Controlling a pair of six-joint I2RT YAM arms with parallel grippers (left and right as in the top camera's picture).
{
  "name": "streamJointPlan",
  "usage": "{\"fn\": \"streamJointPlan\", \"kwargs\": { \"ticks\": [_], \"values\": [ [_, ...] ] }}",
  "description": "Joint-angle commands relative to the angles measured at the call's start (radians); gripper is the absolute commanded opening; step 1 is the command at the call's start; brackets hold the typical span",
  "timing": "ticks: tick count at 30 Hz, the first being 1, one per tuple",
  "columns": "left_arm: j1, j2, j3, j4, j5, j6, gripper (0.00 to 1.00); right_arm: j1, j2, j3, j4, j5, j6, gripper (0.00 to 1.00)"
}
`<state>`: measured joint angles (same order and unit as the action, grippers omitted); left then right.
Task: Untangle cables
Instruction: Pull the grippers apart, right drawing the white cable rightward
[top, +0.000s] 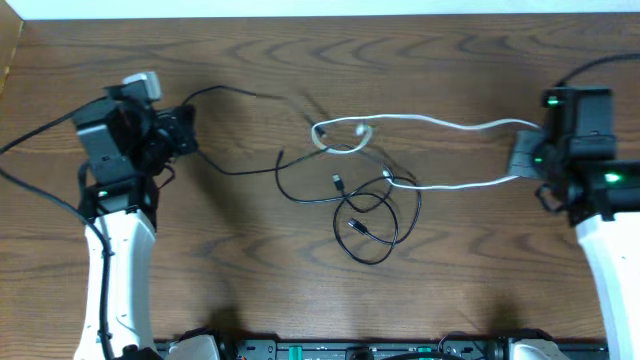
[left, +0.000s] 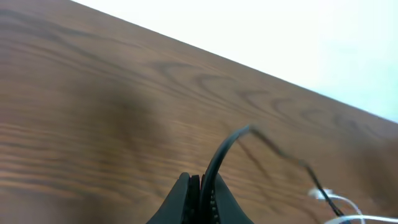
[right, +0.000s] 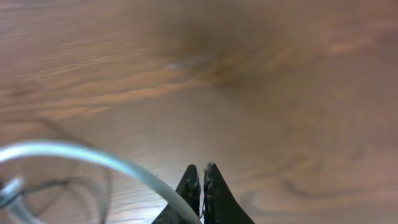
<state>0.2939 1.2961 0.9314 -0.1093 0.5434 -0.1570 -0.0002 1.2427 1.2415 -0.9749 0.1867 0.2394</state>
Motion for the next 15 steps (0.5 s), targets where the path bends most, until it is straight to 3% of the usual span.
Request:
{"fn": "streamJointPlan", "kwargs": {
  "ticks": [1,10,15],
  "values": [
    [0.056,-0.011,0.012,-0.005,0.005,-0.001,0.08,-0.095,-0.013,0.011,-0.028,0.032,0.027,0.01],
    [0.105,-0.011,0.012,-0.006,0.05,-0.002,0.08,-0.202,-0.013,0.011,-0.058,0.035,0.03,0.01],
    [0.111,-0.011,0.012,-0.006,0.047,-0.002,0.08,-0.209,-0.014,0.011,-0.074,0.165,0.11,0.01]
  ]
}}
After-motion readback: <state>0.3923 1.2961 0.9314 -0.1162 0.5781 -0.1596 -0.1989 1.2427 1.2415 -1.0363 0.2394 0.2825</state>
